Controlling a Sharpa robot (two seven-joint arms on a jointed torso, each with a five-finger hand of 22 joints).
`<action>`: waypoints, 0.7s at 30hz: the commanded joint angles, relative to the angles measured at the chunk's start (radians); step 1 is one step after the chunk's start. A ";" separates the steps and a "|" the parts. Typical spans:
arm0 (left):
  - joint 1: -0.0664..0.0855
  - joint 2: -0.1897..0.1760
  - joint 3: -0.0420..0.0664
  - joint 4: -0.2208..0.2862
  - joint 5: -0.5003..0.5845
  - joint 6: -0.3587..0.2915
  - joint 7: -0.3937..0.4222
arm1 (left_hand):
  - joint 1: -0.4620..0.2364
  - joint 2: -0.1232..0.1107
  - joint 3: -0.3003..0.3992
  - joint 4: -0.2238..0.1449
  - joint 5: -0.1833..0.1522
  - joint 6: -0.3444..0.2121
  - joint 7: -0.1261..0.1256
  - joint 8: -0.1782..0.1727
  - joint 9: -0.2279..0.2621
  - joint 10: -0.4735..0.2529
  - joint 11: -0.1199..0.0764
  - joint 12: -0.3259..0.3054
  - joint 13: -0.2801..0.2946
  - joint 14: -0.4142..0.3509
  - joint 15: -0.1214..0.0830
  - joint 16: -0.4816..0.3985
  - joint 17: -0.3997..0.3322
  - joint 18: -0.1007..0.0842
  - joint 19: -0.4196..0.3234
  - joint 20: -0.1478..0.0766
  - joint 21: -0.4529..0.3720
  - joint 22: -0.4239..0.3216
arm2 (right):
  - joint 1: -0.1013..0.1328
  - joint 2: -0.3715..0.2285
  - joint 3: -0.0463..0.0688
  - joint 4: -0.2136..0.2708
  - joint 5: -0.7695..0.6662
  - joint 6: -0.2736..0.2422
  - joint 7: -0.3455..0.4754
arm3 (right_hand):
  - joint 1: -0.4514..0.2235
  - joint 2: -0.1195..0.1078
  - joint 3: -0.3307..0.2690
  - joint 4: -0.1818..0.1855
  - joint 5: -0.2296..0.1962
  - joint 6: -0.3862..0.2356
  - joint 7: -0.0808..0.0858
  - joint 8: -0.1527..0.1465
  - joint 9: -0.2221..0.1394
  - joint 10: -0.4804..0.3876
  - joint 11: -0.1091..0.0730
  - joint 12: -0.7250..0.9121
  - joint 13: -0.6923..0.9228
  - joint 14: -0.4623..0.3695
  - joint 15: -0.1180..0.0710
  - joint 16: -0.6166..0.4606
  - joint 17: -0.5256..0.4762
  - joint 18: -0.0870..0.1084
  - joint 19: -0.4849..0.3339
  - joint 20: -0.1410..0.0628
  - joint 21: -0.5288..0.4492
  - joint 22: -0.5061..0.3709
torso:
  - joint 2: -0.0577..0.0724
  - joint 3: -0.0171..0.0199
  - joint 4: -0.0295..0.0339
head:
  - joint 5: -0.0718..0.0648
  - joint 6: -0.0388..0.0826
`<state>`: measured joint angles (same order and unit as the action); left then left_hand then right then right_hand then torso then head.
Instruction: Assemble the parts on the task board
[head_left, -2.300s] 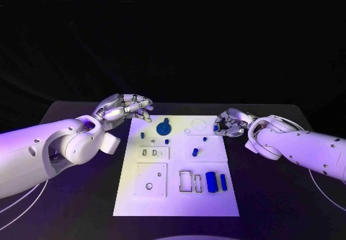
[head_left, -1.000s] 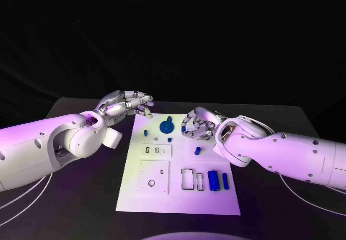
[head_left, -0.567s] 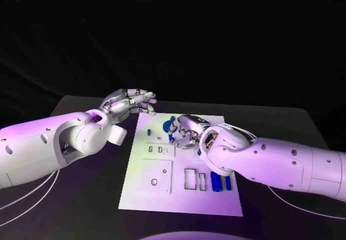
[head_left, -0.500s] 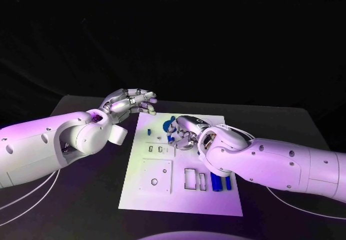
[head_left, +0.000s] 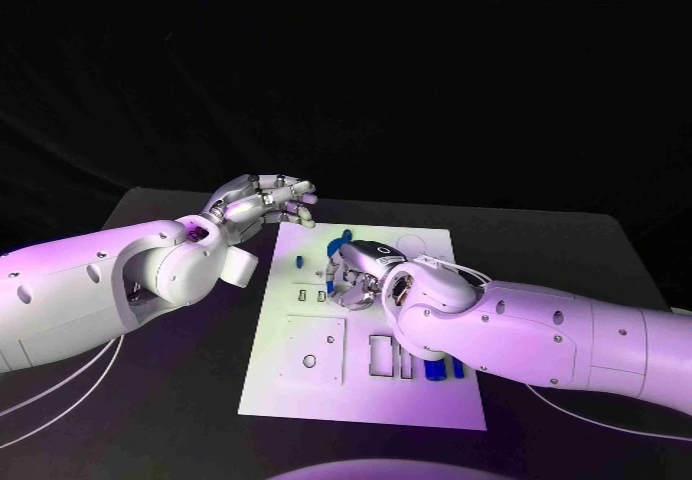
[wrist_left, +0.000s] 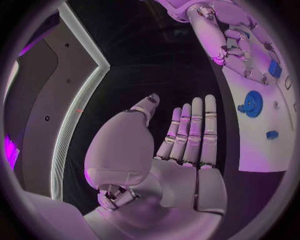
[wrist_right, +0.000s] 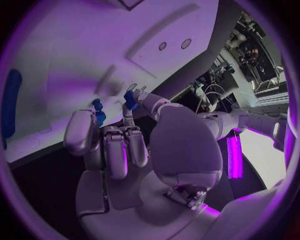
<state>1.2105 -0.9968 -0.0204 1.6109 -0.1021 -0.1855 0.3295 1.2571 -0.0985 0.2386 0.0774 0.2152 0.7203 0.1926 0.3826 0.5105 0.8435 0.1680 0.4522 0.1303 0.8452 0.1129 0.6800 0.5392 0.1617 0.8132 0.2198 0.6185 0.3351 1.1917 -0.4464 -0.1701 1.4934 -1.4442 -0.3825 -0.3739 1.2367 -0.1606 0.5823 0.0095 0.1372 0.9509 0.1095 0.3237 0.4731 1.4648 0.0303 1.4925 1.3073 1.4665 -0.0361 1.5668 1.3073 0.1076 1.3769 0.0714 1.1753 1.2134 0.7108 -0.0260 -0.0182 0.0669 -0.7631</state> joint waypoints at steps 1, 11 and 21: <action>0.001 0.004 0.001 0.001 -0.002 0.014 0.013 | 0.010 -0.001 -0.004 -0.001 0.003 -0.002 0.018 -0.005 0.001 0.002 -0.001 0.001 -0.001 0.003 0.003 -0.007 -0.002 0.019 0.005 0.002 -0.006 -0.001 | -0.005 0.007 -0.001 -0.006 -0.055 0.031 -0.020 | -0.009 0.000 -0.004 0.002 -0.005 0.012 -0.008 -0.001 0.022 0.032 -0.007 -0.003 0.157 0.104 -0.007 0.004 0.263 -0.009 0.002 -0.008 -0.003 0.002 | 0.000 0.0001 0.0002 | -0.001 -0.001; 0.001 0.005 0.001 0.002 -0.002 0.024 0.016 | 0.010 -0.001 -0.004 0.000 0.003 -0.002 0.018 -0.005 0.001 0.002 -0.001 0.001 -0.002 0.003 0.003 -0.007 -0.002 0.019 0.004 0.002 -0.006 -0.002 | -0.020 0.022 -0.001 -0.015 -0.064 0.034 -0.021 | -0.013 -0.005 -0.005 0.000 -0.012 0.010 -0.009 -0.003 0.022 0.031 -0.008 -0.006 0.154 0.104 -0.007 0.004 0.263 -0.008 0.002 -0.008 -0.005 0.001 | 0.000 0.0003 -0.0008 | 0.002 -0.006; 0.001 0.004 0.001 0.002 -0.002 0.025 0.015 | 0.010 -0.001 -0.004 0.000 0.003 -0.002 0.018 -0.005 0.001 0.002 -0.001 0.001 -0.002 0.003 0.003 -0.007 -0.002 0.019 0.004 0.002 -0.006 -0.002 | -0.026 0.021 -0.001 -0.019 -0.070 0.034 -0.019 | -0.014 -0.007 -0.005 -0.001 -0.015 0.008 -0.008 -0.005 0.021 0.031 -0.008 -0.006 0.154 0.104 -0.007 0.004 0.263 -0.008 0.002 -0.008 -0.006 0.001 | 0.000 -0.0003 -0.0007 | 0.006 -0.011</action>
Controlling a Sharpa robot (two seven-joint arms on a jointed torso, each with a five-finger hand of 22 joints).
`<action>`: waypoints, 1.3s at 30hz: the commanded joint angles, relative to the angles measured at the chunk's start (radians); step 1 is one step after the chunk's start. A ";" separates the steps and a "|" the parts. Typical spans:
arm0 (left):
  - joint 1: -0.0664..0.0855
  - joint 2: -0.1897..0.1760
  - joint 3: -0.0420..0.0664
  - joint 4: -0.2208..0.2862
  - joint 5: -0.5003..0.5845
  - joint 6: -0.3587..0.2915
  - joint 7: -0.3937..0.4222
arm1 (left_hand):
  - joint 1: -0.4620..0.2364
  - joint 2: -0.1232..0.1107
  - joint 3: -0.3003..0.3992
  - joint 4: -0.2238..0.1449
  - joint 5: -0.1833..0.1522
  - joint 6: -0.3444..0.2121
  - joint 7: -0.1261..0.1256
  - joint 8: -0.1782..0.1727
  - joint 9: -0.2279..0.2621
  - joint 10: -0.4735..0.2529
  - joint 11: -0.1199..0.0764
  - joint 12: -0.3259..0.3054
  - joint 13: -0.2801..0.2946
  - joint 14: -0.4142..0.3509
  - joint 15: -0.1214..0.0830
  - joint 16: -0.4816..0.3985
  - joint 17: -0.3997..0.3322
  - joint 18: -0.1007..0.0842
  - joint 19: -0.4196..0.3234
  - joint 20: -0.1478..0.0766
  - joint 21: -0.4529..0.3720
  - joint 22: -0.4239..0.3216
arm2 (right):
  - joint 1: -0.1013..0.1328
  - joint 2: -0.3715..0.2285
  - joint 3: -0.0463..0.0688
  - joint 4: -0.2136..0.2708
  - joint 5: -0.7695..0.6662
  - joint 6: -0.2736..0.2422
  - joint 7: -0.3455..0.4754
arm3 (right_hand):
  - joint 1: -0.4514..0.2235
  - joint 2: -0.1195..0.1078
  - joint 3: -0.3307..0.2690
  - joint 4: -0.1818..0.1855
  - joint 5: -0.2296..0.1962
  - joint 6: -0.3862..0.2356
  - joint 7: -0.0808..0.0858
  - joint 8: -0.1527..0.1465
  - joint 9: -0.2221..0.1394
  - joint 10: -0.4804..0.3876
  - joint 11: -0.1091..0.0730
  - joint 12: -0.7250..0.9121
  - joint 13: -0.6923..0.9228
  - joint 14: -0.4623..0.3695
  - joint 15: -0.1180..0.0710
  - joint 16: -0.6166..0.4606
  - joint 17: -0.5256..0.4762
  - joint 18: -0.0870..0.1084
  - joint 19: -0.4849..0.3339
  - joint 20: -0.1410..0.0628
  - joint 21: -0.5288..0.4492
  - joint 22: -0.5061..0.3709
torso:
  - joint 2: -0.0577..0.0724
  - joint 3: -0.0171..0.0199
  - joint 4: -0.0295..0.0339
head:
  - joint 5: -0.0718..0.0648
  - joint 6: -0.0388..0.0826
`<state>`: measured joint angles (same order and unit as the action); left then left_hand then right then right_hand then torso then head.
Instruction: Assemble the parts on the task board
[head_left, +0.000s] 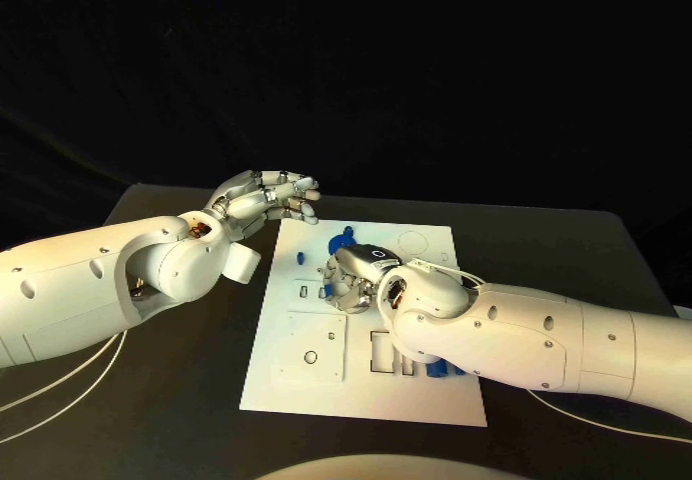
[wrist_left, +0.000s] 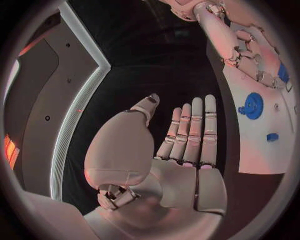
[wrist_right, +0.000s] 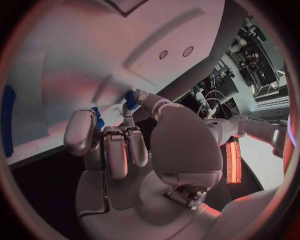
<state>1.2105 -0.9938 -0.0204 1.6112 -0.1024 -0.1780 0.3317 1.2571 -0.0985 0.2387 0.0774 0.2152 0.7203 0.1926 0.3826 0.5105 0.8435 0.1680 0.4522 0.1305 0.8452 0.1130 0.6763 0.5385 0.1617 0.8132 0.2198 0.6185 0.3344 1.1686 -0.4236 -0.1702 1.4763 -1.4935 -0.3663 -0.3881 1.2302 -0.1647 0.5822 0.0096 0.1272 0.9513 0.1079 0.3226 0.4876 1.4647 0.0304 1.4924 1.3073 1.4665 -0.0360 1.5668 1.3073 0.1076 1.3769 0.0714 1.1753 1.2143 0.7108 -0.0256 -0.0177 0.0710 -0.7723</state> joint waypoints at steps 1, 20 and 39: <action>0.001 0.000 0.001 0.002 -0.001 0.017 0.013 | 0.010 -0.001 -0.004 0.000 0.003 -0.002 0.018 -0.005 0.001 0.002 -0.001 0.001 -0.002 0.003 0.003 -0.003 -0.001 0.019 0.005 0.002 -0.006 -0.001 | -0.003 -0.002 -0.001 -0.002 -0.021 0.018 -0.004 | -0.007 -0.003 -0.005 -0.001 -0.005 0.008 -0.007 -0.004 0.007 0.031 -0.008 -0.006 0.154 0.104 -0.007 0.004 0.263 -0.008 0.002 -0.008 -0.006 0.000 | 0.000 -0.0007 -0.0011 | 0.002 -0.001; 0.001 -0.002 0.001 0.001 -0.001 0.019 0.010 | 0.010 -0.001 -0.004 0.000 0.003 -0.002 0.018 -0.005 0.001 0.002 -0.001 0.001 -0.002 0.003 0.003 -0.003 -0.001 0.019 0.005 0.002 -0.006 -0.001 | -0.005 -0.017 -0.001 0.003 -0.024 0.019 0.004 | -0.012 -0.016 -0.007 -0.007 -0.012 -0.001 -0.003 -0.013 0.006 0.027 -0.005 -0.010 0.149 0.104 -0.005 0.004 0.263 -0.008 0.001 -0.007 -0.009 -0.001 | 0.001 0.0000 -0.0015 | 0.002 -0.008; 0.001 0.001 0.001 -0.004 -0.003 0.023 0.005 | 0.013 0.000 -0.008 0.003 0.002 -0.003 0.019 -0.006 0.001 0.001 0.000 0.001 -0.004 0.002 0.004 -0.006 -0.005 0.018 0.004 0.002 -0.009 -0.003 | -0.005 -0.019 -0.001 0.001 -0.026 0.010 0.005 | -0.065 -0.055 -0.046 0.016 -0.078 -0.062 0.020 -0.059 -0.005 -0.002 0.016 -0.042 0.112 0.104 0.012 0.004 0.263 -0.005 -0.007 0.006 -0.034 -0.014 | -0.001 -0.0007 0.0001 | 0.001 -0.010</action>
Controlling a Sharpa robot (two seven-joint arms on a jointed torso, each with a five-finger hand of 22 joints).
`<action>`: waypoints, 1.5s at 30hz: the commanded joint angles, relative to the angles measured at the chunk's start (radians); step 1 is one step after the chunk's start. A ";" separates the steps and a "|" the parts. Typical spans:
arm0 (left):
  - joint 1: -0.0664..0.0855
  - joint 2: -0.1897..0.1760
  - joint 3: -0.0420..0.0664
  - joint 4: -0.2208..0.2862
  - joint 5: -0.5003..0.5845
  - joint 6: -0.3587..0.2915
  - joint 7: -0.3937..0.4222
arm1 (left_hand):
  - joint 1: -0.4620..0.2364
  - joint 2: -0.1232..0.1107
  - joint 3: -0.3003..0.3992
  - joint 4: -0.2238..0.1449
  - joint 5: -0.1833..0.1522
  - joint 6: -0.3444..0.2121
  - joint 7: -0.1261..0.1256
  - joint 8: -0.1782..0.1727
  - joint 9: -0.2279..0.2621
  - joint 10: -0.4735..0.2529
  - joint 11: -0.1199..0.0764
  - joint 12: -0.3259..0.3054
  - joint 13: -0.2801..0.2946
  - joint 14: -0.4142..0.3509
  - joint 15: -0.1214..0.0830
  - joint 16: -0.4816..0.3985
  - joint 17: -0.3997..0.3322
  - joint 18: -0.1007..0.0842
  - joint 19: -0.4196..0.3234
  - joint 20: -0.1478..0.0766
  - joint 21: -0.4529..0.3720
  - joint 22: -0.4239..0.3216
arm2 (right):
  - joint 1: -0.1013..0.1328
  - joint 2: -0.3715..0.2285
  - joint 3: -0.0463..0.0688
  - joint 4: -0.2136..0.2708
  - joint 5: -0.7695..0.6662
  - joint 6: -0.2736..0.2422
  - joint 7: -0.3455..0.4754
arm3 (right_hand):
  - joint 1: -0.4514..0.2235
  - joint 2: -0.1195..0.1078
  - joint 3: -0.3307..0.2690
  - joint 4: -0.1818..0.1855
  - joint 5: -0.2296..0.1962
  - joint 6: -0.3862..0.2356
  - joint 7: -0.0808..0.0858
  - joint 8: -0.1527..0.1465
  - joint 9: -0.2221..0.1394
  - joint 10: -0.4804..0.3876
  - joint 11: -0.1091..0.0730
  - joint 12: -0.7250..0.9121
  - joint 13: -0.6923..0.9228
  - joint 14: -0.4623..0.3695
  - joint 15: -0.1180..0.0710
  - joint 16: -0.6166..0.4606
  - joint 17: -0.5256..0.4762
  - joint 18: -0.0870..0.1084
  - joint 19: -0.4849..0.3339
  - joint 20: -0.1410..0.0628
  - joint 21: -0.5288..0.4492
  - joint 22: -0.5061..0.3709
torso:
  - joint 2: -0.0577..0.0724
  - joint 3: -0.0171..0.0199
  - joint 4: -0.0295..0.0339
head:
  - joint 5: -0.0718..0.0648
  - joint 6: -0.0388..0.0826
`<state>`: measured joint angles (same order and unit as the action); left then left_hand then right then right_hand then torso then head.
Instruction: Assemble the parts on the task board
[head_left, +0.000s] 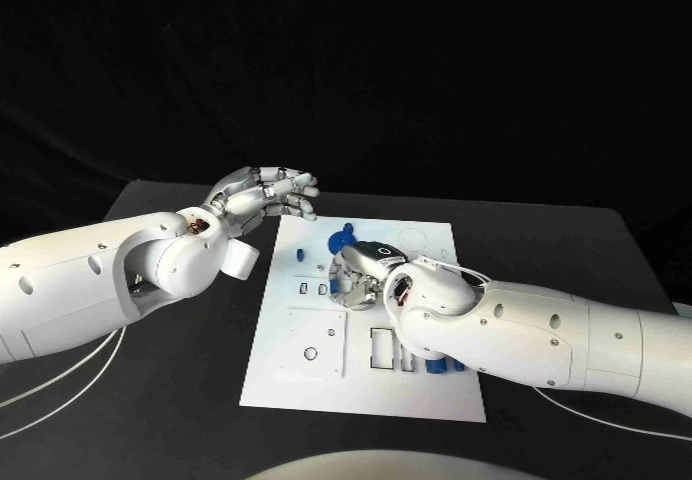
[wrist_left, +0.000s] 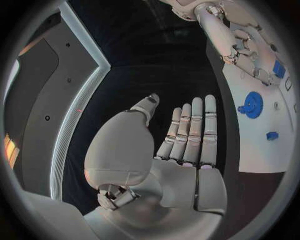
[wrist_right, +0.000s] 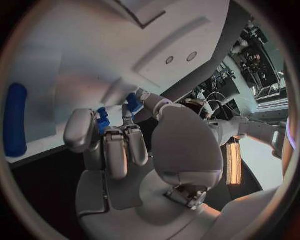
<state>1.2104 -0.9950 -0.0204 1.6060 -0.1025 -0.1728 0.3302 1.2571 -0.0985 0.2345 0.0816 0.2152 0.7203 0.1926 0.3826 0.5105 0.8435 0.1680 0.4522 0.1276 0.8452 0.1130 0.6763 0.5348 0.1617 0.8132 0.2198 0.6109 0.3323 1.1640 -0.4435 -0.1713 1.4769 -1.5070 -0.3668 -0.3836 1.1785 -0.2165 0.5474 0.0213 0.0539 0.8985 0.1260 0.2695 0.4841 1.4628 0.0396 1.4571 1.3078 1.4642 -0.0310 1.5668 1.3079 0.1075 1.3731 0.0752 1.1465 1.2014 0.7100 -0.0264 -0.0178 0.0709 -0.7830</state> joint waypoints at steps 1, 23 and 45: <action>0.001 0.002 0.001 0.001 -0.003 0.019 0.006 | 0.013 0.000 -0.004 -0.001 0.002 -0.003 0.019 -0.006 0.001 0.001 0.000 0.001 -0.001 0.002 0.004 -0.006 -0.001 0.018 0.004 0.002 -0.002 -0.001 | -0.001 0.001 0.000 0.000 -0.012 0.010 0.001 | -0.016 -0.006 -0.019 0.008 -0.005 -0.015 0.003 -0.009 -0.002 -0.002 0.007 -0.008 0.110 0.107 0.008 0.004 0.263 -0.005 -0.004 0.004 -0.007 -0.002 | 0.000 0.0001 0.0001 | 0.001 0.001; 0.001 0.002 0.001 -0.005 -0.020 0.014 -0.002 | 0.013 -0.002 -0.009 0.002 0.001 -0.003 0.019 -0.006 0.001 0.001 0.000 0.001 -0.002 0.004 0.004 -0.006 -0.003 0.019 0.006 0.002 -0.003 -0.002 | -0.001 -0.029 0.000 0.031 -0.020 -0.098 0.041 | -0.010 -0.015 -0.089 0.035 -0.006 -0.070 0.013 -0.040 -0.012 -0.006 0.016 -0.012 0.106 0.107 0.016 0.004 0.263 -0.004 -0.005 0.011 -0.015 -0.003 | 0.000 0.0004 0.0002 | 0.000 0.002; 0.019 0.023 0.001 -0.051 -0.561 0.178 -0.609 | -0.114 0.095 -0.246 0.213 -0.029 0.091 -0.142 0.379 0.241 0.424 -0.187 0.795 0.758 0.726 -0.184 0.894 1.036 -0.079 0.545 -0.175 0.735 0.820 | 0.129 -0.395 0.011 0.249 0.596 0.069 0.301 | 0.058 0.036 -0.133 0.087 0.015 -0.018 0.005 0.009 0.018 -0.010 0.011 -0.013 0.104 0.107 0.013 0.004 0.263 0.003 -0.013 0.013 -0.047 -0.015 | -0.024 0.0038 -0.0051 | 0.023 -0.005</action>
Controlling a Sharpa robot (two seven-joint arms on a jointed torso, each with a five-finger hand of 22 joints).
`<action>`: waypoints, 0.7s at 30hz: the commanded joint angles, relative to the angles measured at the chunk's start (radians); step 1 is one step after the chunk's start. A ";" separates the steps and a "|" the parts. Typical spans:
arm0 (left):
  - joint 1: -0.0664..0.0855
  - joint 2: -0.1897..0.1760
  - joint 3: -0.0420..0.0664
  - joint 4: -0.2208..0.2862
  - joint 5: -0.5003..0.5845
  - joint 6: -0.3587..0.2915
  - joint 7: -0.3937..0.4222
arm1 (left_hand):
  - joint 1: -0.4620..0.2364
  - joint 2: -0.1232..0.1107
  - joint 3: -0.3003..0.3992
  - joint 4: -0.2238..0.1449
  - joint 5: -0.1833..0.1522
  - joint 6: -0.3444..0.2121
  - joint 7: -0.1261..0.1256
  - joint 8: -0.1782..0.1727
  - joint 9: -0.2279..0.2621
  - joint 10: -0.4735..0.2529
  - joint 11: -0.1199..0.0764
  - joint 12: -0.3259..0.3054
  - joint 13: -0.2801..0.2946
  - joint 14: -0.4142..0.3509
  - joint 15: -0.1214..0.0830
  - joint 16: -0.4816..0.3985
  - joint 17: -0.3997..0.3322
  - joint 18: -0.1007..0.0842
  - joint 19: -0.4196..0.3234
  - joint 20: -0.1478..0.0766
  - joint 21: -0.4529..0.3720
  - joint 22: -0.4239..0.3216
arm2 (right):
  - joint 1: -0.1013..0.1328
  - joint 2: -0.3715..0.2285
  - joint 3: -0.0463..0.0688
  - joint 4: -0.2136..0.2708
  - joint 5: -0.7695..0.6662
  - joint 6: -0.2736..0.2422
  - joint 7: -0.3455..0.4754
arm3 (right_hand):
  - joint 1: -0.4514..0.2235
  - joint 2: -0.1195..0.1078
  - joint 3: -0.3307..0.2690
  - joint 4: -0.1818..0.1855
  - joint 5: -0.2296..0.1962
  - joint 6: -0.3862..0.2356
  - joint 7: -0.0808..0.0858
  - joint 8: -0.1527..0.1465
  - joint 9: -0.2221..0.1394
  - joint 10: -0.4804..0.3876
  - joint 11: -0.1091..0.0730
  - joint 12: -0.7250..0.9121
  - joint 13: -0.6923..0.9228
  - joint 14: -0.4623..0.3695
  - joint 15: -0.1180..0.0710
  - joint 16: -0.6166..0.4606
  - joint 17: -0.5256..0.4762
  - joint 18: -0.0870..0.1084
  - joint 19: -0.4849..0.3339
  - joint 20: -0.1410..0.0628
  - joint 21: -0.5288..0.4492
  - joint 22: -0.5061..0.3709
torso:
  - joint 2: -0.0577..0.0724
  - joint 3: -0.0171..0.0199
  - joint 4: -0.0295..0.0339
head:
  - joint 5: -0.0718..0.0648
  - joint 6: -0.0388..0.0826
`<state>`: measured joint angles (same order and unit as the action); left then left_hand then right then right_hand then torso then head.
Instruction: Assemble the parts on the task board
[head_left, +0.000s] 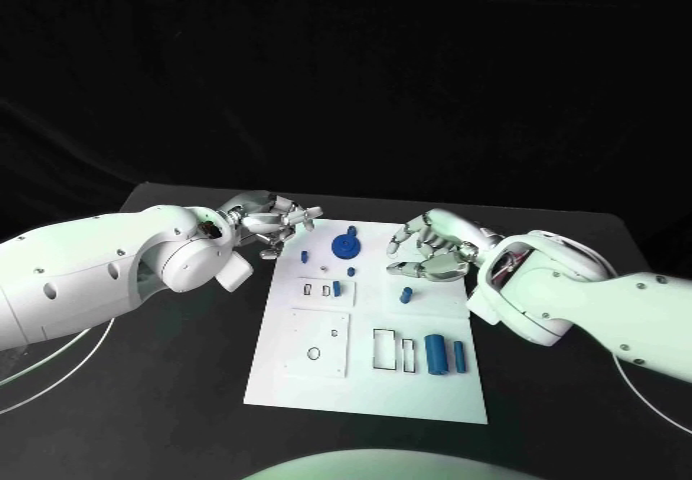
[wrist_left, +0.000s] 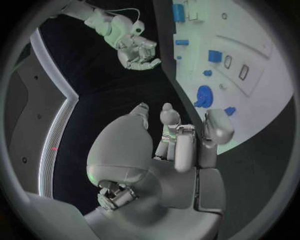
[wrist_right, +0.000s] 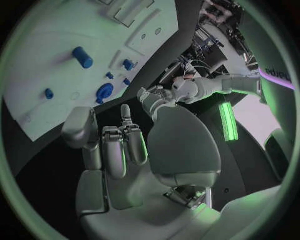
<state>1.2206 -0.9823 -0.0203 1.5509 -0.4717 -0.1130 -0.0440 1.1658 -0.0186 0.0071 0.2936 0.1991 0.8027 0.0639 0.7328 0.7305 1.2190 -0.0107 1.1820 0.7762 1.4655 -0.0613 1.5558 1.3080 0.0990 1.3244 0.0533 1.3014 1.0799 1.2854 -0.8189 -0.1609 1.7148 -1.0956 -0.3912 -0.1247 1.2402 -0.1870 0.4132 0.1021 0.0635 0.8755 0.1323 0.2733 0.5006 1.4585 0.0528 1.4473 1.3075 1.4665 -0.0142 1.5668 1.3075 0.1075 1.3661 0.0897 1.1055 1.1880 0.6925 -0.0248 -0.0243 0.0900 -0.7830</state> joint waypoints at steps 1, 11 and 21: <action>0.013 0.014 0.001 0.004 -0.211 0.133 -0.256 | -0.037 0.024 -0.030 0.000 -0.035 0.013 -0.016 0.039 0.028 0.067 -0.014 0.086 0.148 0.105 -0.013 0.015 0.263 -0.021 0.045 -0.012 0.060 0.097 | 0.011 -0.029 0.000 0.012 0.194 0.097 0.040 | -0.006 0.005 0.001 0.007 0.009 0.003 -0.002 0.007 0.003 -0.007 -0.003 -0.004 0.104 0.104 -0.004 0.004 0.263 0.002 -0.005 -0.002 -0.006 -0.001 | -0.007 0.0027 0.0014 | 0.005 -0.006; 0.077 0.109 -0.012 -0.018 -0.392 0.302 -0.500 | -0.063 0.093 -0.148 0.001 -0.133 -0.001 -0.025 0.063 0.065 0.127 -0.022 0.157 0.299 0.105 -0.023 0.015 0.263 -0.043 0.100 -0.024 0.131 0.224 | 0.049 -0.095 0.001 -0.019 0.247 0.106 0.030 | -0.016 0.000 0.000 0.017 0.024 -0.016 0.000 0.007 0.010 -0.008 -0.002 -0.005 0.102 0.104 -0.004 0.004 0.263 0.002 -0.003 -0.004 -0.007 0.001 | -0.017 0.0088 0.0005 | 0.021 -0.019; 0.089 0.170 -0.021 -0.035 -0.407 0.336 -0.592 | 0.005 0.159 -0.250 0.000 -0.054 -0.090 0.008 -0.053 0.012 0.158 0.005 0.188 0.375 0.105 -0.002 0.015 0.263 -0.058 0.138 -0.007 0.171 0.303 | 0.060 -0.093 0.001 -0.047 0.193 0.103 0.016 | -0.011 -0.002 0.006 0.018 0.040 -0.035 0.003 0.005 0.013 -0.018 0.001 -0.015 0.090 0.104 -0.003 0.004 0.263 0.004 -0.008 -0.003 -0.019 -0.006 | -0.018 0.0106 0.0021 | 0.019 -0.027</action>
<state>1.3080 -0.8180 -0.0409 1.5171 -0.8498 0.1713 -0.5736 1.1727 0.1331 -0.2381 0.2935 0.1428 0.7196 0.0718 0.6871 0.7463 1.3702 -0.0060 1.3640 1.1443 1.4668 -0.0690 1.5673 1.3081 0.0604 1.4580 0.0474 1.4680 1.3083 1.3452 -0.9129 -0.1600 1.6694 -0.8820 -0.3099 -0.1071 1.2330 -0.1881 0.4184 0.1162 0.0989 0.8480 0.1343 0.2784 0.5120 1.4484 0.0536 1.4365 1.3074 1.4666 -0.0143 1.5668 1.3074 0.1075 1.3641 0.0877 1.0937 1.1830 0.6758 -0.0151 -0.0243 0.1117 -0.8068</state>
